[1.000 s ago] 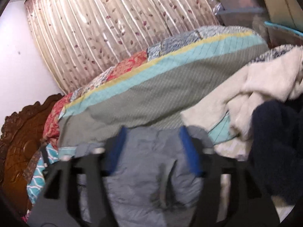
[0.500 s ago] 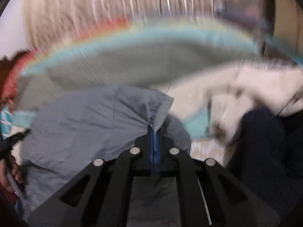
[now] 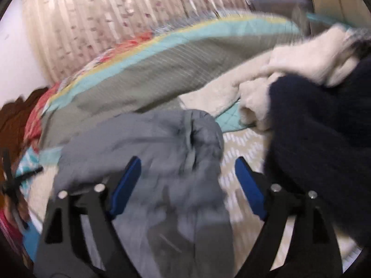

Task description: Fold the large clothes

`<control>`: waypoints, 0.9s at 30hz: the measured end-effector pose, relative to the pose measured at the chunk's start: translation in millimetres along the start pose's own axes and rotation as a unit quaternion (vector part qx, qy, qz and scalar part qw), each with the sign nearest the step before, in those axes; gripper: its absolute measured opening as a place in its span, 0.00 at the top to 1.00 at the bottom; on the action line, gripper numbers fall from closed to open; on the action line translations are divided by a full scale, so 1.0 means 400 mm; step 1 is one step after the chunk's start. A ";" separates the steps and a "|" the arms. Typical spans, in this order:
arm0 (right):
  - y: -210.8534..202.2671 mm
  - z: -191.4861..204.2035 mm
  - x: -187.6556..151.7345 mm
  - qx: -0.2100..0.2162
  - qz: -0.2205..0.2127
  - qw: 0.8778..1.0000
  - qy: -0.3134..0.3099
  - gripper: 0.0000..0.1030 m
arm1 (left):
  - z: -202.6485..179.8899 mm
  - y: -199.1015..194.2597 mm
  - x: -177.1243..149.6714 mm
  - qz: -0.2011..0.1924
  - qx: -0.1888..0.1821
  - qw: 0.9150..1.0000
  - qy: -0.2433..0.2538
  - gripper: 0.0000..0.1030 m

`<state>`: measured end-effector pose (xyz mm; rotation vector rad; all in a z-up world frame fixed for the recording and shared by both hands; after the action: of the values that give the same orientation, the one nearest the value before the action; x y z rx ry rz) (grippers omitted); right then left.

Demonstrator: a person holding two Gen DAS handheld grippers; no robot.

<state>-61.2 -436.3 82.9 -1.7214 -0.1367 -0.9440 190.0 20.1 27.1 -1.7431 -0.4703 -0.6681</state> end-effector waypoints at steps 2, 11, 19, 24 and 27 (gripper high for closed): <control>-0.076 -0.007 -0.074 0.013 0.024 0.999 -0.016 0.21 | 0.060 -0.092 -0.096 0.029 -0.008 1.000 -0.009 0.76; -0.328 -0.108 -0.415 -0.001 0.138 0.989 -0.050 0.21 | 0.157 -0.290 -0.528 0.160 -0.065 0.977 -0.123 0.76; -0.384 -0.126 -0.576 0.056 0.177 0.983 -0.011 0.25 | 0.050 -0.297 -0.708 0.217 -0.089 0.967 -0.094 0.75; -0.357 -0.112 -0.656 0.148 0.231 0.961 0.043 0.77 | 0.024 -0.294 -0.750 0.243 -0.086 0.964 -0.059 0.79; -0.393 -0.100 -0.640 0.188 0.208 0.958 0.061 0.93 | 0.038 -0.334 -0.736 0.237 -0.151 0.954 -0.106 0.79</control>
<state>-337.3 -318.8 39.8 -1.2685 0.1200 -0.6564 -113.2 78.6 -69.6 -2.1300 -0.0801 -0.2146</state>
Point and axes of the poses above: each gripper's, at about its wrist camera, not at the fingertips, and y roughly the way its jaws point, z to its left, x to its top, the point moved 1 cm from there along y, roughly the way its jaws point, and after that the axes turned 4 degrees about -x, right-handed, at the moved point
